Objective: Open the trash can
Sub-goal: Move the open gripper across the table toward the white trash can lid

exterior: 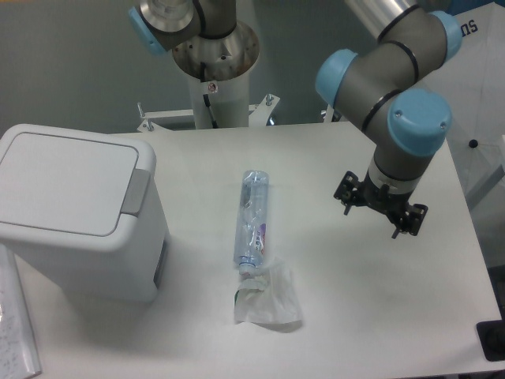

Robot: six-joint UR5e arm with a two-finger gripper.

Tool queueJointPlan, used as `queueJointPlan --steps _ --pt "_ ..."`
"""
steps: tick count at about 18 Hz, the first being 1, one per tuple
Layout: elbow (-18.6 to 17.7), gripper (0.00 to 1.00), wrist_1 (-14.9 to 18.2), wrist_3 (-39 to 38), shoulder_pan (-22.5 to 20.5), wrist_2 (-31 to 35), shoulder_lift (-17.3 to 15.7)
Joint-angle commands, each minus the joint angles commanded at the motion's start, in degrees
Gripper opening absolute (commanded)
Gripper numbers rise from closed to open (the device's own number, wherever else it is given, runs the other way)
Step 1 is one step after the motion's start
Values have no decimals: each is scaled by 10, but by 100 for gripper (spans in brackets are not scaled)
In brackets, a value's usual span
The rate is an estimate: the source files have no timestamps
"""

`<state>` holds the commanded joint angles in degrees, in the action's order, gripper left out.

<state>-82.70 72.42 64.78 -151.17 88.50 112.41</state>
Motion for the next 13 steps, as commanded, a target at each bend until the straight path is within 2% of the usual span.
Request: queueJointPlan --steps 3,6,9,11,13 --pt "5 100 -3 0 1 -1 -1" --pt "-17 100 -11 2 9 -6 -10" --pt "-40 100 -54 -3 7 -46 -11" --pt "-47 100 -60 -28 11 -54 -21" --pt "-36 100 -59 -61 18 -69 -25"
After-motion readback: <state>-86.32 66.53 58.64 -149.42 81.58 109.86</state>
